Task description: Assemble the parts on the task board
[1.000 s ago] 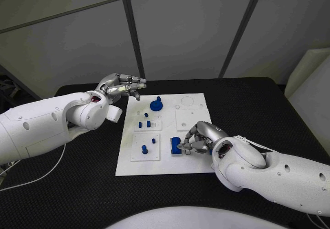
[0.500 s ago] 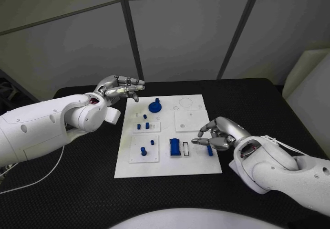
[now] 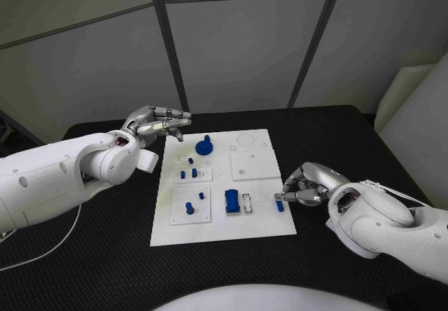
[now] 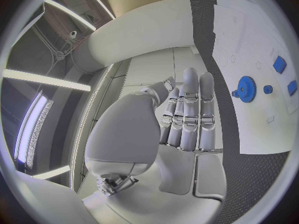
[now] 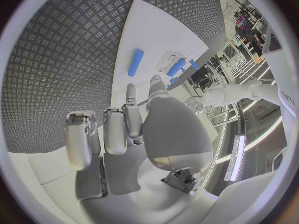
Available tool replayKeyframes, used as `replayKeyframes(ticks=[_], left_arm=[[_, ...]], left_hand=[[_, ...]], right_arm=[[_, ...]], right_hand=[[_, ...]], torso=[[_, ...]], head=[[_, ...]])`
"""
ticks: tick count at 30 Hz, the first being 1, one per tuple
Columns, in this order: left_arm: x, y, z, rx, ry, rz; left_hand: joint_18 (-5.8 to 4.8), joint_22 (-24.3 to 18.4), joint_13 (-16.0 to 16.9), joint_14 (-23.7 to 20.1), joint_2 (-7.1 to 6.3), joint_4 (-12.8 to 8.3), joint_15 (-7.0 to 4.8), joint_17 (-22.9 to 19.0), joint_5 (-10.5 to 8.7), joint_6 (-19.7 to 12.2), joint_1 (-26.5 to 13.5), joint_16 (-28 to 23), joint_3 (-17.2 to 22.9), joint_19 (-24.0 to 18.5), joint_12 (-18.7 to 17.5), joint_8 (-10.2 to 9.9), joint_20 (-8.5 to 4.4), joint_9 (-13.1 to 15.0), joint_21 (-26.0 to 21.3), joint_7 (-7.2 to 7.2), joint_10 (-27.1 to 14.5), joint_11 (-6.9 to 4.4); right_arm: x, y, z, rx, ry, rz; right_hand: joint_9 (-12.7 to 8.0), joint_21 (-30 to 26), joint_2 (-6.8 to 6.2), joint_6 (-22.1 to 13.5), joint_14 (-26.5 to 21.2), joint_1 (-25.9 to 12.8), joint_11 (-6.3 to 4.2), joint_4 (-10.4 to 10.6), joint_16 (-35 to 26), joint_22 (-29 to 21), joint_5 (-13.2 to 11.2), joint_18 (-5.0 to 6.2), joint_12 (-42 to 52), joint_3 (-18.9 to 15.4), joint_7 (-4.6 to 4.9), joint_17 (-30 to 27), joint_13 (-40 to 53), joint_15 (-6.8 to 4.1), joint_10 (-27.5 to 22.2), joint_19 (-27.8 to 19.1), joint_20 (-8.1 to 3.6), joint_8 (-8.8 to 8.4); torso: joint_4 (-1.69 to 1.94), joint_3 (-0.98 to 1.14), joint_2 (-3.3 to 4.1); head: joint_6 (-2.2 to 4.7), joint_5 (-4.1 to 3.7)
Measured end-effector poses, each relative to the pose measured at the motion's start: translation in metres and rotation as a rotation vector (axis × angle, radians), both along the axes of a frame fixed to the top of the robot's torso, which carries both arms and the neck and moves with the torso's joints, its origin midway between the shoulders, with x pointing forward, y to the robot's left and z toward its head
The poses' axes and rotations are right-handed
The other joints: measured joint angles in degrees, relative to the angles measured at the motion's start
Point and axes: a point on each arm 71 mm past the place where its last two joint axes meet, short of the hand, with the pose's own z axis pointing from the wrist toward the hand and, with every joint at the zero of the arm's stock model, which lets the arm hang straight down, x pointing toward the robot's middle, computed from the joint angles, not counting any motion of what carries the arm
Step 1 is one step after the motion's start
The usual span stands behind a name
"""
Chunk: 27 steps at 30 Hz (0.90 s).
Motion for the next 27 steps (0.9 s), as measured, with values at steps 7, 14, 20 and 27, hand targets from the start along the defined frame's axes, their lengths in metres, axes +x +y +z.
replayKeyframes(ticks=[7,14,20,27], left_arm=[[0.000,0.000,-0.001,0.000,0.002,0.000],[0.000,0.001,-0.001,0.000,0.003,0.001],[-0.001,0.001,-0.002,0.000,0.003,0.000],[-0.001,0.001,-0.002,0.000,0.004,0.000]], left_hand=[[0.01,0.0,0.0,0.0,0.00,0.0,0.00,0.0,0.00,0.0,0.0,0.0,0.0,0.0,0.0,0.0,0.00,0.0,0.0,0.00,0.0,0.00],[0.00,0.0,0.0,0.0,0.00,0.0,0.00,0.0,0.00,0.0,0.0,0.0,0.0,0.0,0.0,0.0,0.00,0.0,0.0,0.00,0.0,0.00],[0.00,0.0,0.0,0.0,0.00,0.0,0.00,0.0,0.00,0.0,0.0,0.0,0.0,0.0,0.0,0.0,0.00,0.0,0.0,0.00,0.0,0.00],[0.00,0.0,0.0,0.0,0.00,0.0,0.00,0.0,0.00,0.0,0.0,-0.2,0.0,0.0,0.0,0.0,0.00,0.0,0.0,0.00,0.0,0.00]], right_arm=[[0.000,0.004,-0.006,-0.069,0.019,0.009],[0.000,0.005,-0.014,-0.115,0.035,0.015],[0.000,0.010,-0.017,-0.132,0.035,0.027],[0.002,0.015,-0.020,-0.142,0.034,0.039]], right_hand=[[-0.1,0.0,-0.35,0.4,0.0,-0.3,0.00,0.3,0.0,0.0,0.0,0.01,-0.1,-0.3,-0.02,-0.1,-0.2,0.00,0.0,0.0,0.00,0.11],[-0.1,0.0,-0.35,0.4,0.0,-0.3,0.00,0.3,0.0,0.0,0.3,0.00,-0.1,-0.3,-0.02,-0.3,-0.2,0.00,0.0,0.0,0.00,0.11],[-0.2,0.0,0.24,1.0,0.0,0.3,0.00,0.2,0.0,0.0,1.1,0.01,-0.1,-0.2,-0.28,-0.1,-0.1,0.00,0.0,0.0,0.00,0.10],[-0.3,0.0,1.47,1.4,0.0,3.3,-0.45,-1.5,0.0,0.0,2.4,0.00,0.0,1.0,-0.64,0.2,2.5,0.02,0.0,0.0,0.00,0.30]], torso=[[0.20,-0.06,0.03],[0.22,-0.12,0.04],[0.25,-0.12,0.04],[0.29,-0.14,0.04]], head=[[-0.09,-0.36],[-0.20,-0.37],[-0.28,-0.37],[-0.47,-0.26]])
